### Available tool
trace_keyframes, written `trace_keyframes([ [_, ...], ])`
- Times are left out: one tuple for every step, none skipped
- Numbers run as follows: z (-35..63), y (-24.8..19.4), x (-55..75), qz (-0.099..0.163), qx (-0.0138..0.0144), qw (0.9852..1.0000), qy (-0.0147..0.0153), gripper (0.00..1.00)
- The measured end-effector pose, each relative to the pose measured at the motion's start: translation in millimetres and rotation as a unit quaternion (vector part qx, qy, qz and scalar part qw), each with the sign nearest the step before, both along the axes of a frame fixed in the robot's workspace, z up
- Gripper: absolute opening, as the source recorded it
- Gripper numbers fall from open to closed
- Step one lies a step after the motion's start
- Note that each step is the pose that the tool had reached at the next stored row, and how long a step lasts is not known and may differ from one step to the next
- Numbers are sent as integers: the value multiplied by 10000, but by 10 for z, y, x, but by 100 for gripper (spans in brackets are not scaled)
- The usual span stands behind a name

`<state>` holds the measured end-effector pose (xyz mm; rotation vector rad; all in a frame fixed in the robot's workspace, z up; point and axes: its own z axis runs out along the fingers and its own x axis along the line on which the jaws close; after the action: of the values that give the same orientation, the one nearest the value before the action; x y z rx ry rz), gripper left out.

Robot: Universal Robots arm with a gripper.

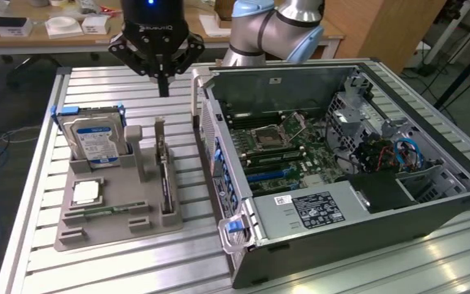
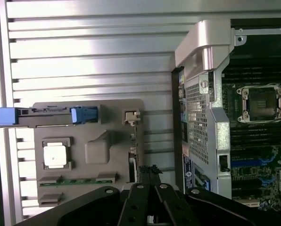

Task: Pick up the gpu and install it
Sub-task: 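Reach for the gpu, then pick up the gpu and move the gpu toward the slot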

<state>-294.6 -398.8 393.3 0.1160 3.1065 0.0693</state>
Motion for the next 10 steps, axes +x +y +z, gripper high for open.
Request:
trace_keyframes([
  [0, 0, -13, 0, 0, 10000, 0, 11],
  [0, 0, -17, 0, 0, 10000, 0, 11],
  [0, 0, -17, 0, 0, 10000, -1, 11],
  [0, 0, -17, 1, 0, 10000, -1, 11],
  [0, 0, -18, 1, 0, 10000, -1, 11],
  [0, 0, -19, 0, 0, 10000, 0, 11],
  [0, 0, -19, 0, 0, 10000, 0, 11],
  [0, 0, -19, 0, 0, 10000, 0, 11],
  [0, 0, -19, 0, 0, 10000, -1, 11],
  [0, 0, -19, 0, 0, 10000, 0, 11],
])
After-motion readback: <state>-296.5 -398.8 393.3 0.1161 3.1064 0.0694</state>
